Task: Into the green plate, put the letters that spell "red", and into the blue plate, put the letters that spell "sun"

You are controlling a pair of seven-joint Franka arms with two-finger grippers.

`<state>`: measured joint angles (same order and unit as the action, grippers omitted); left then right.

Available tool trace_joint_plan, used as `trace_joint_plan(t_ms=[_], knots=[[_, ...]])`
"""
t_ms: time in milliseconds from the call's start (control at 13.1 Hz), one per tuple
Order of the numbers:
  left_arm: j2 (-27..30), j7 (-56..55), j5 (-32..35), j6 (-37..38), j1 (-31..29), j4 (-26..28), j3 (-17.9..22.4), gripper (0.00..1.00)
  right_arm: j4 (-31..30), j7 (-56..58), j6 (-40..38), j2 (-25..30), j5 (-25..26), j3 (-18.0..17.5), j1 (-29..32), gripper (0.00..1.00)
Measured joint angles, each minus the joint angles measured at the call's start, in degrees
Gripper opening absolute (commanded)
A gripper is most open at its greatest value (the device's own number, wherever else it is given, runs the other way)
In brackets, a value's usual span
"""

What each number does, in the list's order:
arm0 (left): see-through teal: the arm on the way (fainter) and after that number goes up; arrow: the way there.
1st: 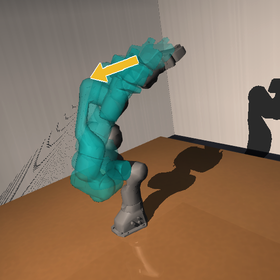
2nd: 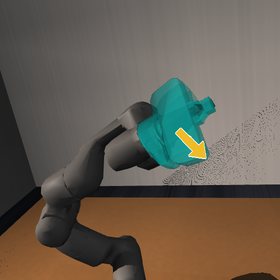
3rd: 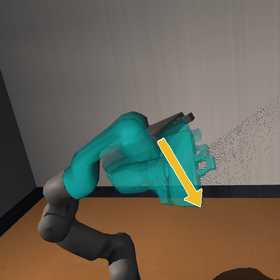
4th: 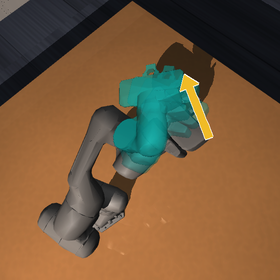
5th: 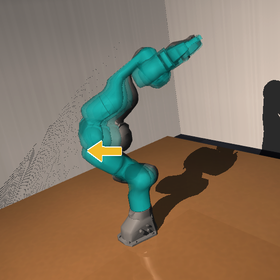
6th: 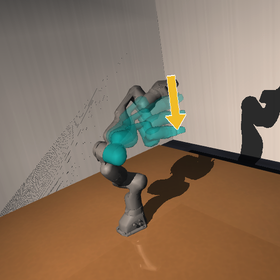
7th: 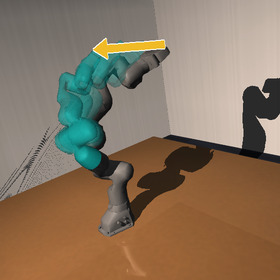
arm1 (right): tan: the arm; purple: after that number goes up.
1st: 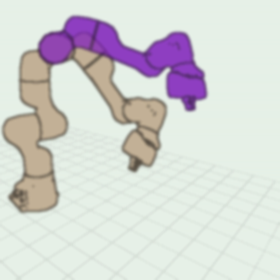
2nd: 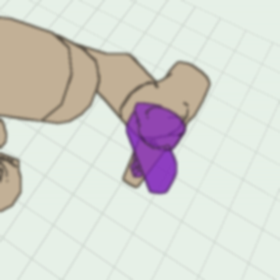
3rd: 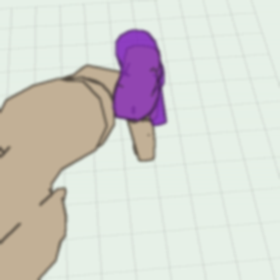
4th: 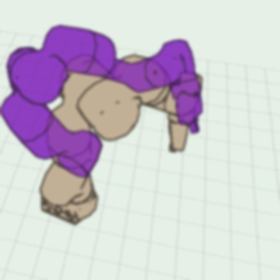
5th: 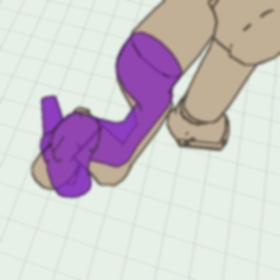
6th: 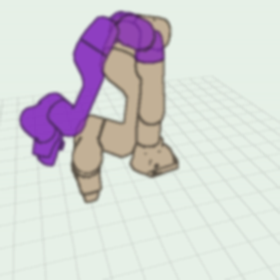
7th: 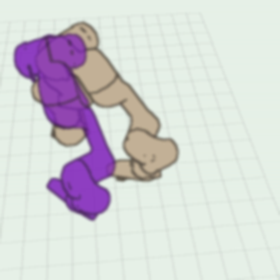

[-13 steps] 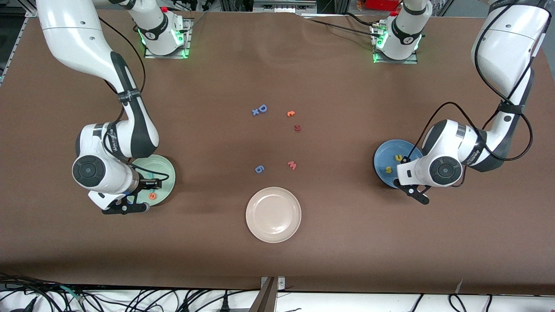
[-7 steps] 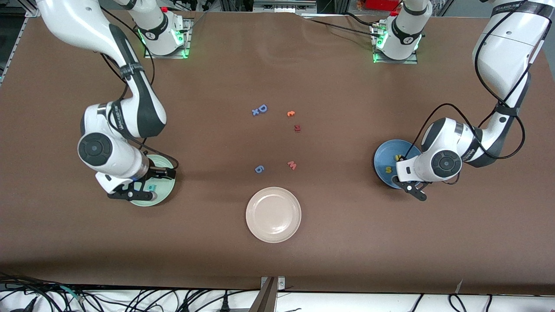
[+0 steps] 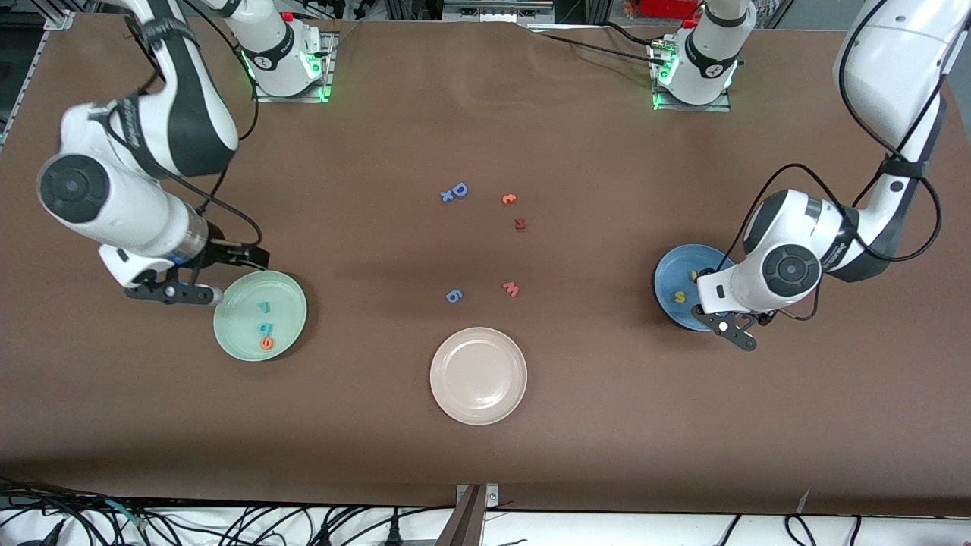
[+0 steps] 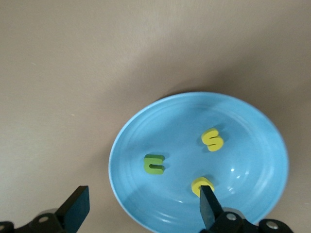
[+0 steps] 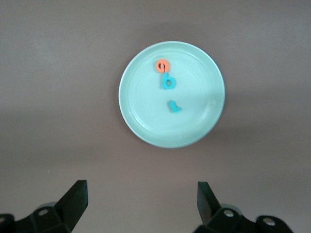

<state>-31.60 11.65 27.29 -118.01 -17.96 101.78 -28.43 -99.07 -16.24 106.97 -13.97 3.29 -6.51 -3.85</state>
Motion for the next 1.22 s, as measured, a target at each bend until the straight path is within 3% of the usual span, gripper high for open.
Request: trace_joint_plan(t_ms=[306, 840, 917, 1222], knots=[[7.50, -3.15, -10.18, 6.84, 0.05, -4.71, -0.35, 1.00, 0.13, 0.00, -6.64, 5.48, 0.02, -1.52, 1.50, 1.00], [16.90, -13.49, -15.45, 31.72, 0.25, -23.72, -3.32, 1.00, 5.71, 0.00, -16.60, 6.87, 0.02, -1.28, 1.53, 1.00], [17.93, -13.52, -17.55, 32.50, 0.56, -25.00, -1.94, 1.00, 6.64, 0.00, -17.69, 6.87, 0.02, -0.71, 1.52, 1.00], [21.47, -13.49, -23.03, 32.78, 8.83, -25.08, 10.94, 1.00, 9.86, 0.10, -21.17, 6.91, -1.18, 1.78, 1.41, 1.00]])
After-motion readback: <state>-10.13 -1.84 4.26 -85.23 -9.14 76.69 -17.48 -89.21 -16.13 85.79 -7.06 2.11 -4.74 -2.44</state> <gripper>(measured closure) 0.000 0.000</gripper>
